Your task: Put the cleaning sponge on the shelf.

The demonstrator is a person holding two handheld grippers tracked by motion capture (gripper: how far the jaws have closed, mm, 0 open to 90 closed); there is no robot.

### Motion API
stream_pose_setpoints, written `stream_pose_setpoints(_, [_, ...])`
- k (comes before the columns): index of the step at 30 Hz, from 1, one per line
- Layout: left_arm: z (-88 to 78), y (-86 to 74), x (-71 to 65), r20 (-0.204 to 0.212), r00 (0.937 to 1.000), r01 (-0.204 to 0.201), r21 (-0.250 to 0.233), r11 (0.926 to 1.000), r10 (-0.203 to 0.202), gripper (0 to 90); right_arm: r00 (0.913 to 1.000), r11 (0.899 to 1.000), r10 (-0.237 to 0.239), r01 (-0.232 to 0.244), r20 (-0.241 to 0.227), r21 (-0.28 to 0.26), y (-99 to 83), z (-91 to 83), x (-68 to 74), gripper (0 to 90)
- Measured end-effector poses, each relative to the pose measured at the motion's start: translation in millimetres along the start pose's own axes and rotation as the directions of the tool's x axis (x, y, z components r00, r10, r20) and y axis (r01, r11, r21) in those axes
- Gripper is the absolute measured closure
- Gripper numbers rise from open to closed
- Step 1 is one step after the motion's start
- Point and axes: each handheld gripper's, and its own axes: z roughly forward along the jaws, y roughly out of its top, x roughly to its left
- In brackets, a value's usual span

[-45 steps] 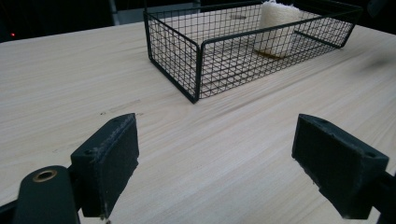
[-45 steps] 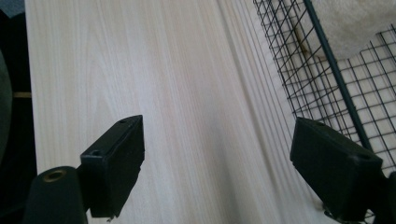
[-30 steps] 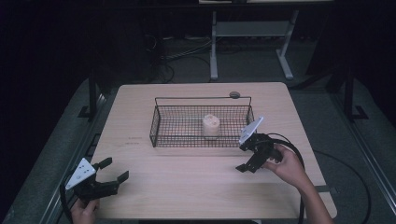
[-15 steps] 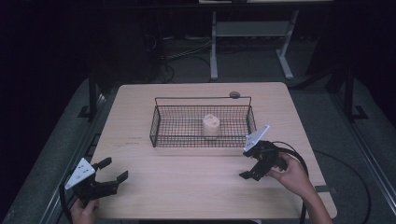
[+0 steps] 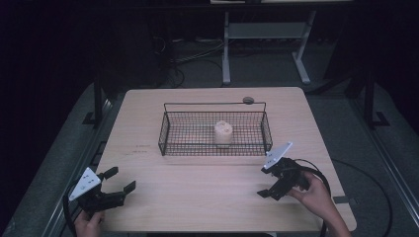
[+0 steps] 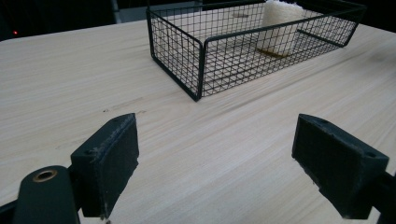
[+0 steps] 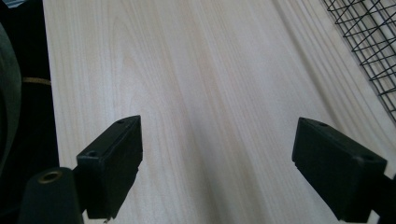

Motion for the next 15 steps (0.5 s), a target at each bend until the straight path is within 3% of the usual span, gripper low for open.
stream_pose_setpoints(15, [-0.2, -0.2, -0.4, -0.002, 1.0000, -0.002, 0.002, 1.0000, 0.002, 13.9, 1.0000, 0.999, 0.002, -0.002, 0.005, -0.041, -14.7, 0.8, 15.2, 15.8])
